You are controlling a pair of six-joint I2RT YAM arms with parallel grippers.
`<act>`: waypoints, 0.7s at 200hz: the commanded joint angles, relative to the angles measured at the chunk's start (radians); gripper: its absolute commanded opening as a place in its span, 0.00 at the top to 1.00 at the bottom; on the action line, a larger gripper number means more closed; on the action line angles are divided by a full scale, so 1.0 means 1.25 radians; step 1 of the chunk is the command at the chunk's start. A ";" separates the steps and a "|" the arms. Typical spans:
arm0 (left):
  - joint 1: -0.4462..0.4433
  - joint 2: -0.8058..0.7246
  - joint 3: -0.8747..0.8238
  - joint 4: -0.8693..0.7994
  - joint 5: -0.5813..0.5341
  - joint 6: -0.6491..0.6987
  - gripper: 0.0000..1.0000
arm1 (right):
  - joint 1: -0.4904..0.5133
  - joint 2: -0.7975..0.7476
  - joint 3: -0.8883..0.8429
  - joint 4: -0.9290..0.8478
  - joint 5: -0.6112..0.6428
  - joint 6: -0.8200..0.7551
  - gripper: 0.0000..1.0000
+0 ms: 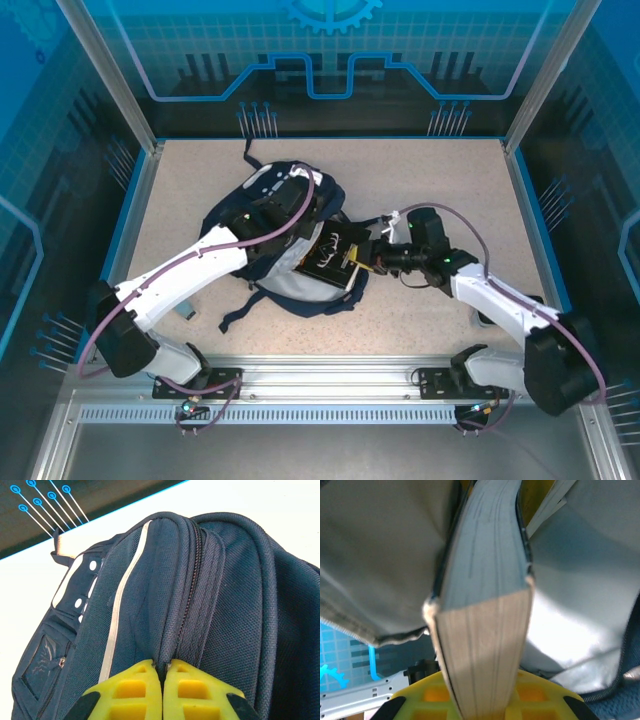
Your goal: Pack the student bag
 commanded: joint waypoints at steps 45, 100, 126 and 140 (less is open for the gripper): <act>-0.008 -0.035 0.066 0.028 0.006 -0.027 1.00 | 0.032 0.152 0.111 0.202 0.078 0.093 0.95; -0.008 -0.042 0.063 0.032 0.019 -0.037 1.00 | 0.059 0.250 0.119 0.245 0.152 0.174 0.94; -0.008 -0.040 0.067 0.028 0.019 -0.037 1.00 | 0.090 0.319 0.143 0.250 0.174 0.204 0.89; -0.008 -0.041 0.069 0.023 0.020 -0.041 1.00 | 0.102 0.361 0.162 0.272 0.181 0.236 0.88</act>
